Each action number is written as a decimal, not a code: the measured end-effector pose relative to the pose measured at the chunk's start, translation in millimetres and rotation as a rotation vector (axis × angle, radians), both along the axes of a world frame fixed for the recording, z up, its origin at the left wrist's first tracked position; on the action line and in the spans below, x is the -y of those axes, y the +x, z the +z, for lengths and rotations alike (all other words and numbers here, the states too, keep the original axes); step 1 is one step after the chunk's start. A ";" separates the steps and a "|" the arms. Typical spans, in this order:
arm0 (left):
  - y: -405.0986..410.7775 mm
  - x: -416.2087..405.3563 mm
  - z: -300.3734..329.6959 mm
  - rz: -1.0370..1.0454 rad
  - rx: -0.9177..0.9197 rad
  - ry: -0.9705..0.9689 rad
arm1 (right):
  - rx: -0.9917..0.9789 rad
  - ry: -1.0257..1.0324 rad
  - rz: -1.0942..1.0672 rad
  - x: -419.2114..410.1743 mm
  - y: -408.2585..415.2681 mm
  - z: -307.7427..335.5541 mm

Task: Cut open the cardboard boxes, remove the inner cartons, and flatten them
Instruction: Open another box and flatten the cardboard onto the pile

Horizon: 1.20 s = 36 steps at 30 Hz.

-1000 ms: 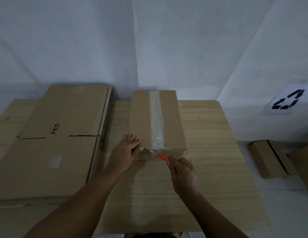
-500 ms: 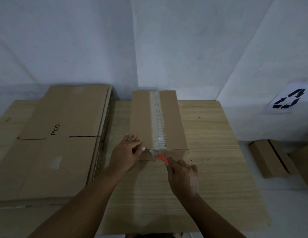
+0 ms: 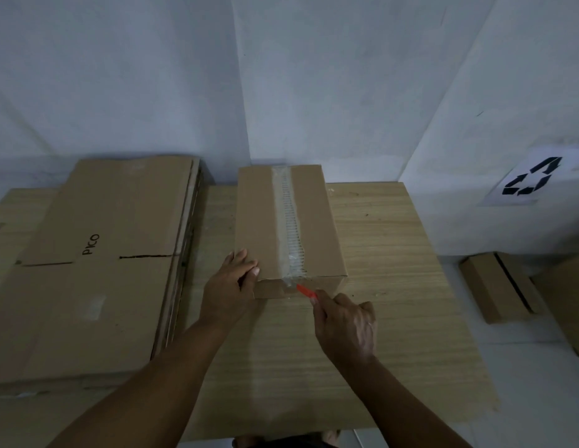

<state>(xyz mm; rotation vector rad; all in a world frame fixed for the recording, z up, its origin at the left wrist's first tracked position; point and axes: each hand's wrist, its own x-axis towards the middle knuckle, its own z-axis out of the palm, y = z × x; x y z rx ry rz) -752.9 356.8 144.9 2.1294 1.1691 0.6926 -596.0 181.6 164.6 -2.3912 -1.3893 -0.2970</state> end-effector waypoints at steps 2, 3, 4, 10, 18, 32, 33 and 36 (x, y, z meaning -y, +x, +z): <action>0.1 -1.0 -0.6 -0.002 -0.013 0.009 | -0.004 0.007 -0.041 3.2 8.4 1.0; 0.0 -0.7 -0.8 -0.003 -0.015 0.010 | -0.006 -0.006 -0.055 5.2 13.7 2.1; 0.1 0.1 -0.6 -0.001 -0.015 0.012 | -0.006 -0.018 -0.064 7.5 19.6 3.5; 4.3 2.4 1.6 0.036 -0.024 -0.027 | -0.029 0.045 0.028 25.6 57.7 3.6; 10.8 11.1 5.0 0.040 -0.107 0.032 | -0.300 0.222 0.125 44.3 58.5 1.6; 39.5 -36.3 27.8 0.086 -0.289 0.361 | -0.645 0.129 -0.060 -86.3 62.4 50.2; 42.7 -42.1 26.7 0.057 -0.307 0.338 | -0.666 0.117 -0.035 -98.7 63.5 52.1; 54.4 -52.1 16.9 -0.084 -0.287 0.298 | -0.682 0.026 0.008 -136.0 67.4 62.2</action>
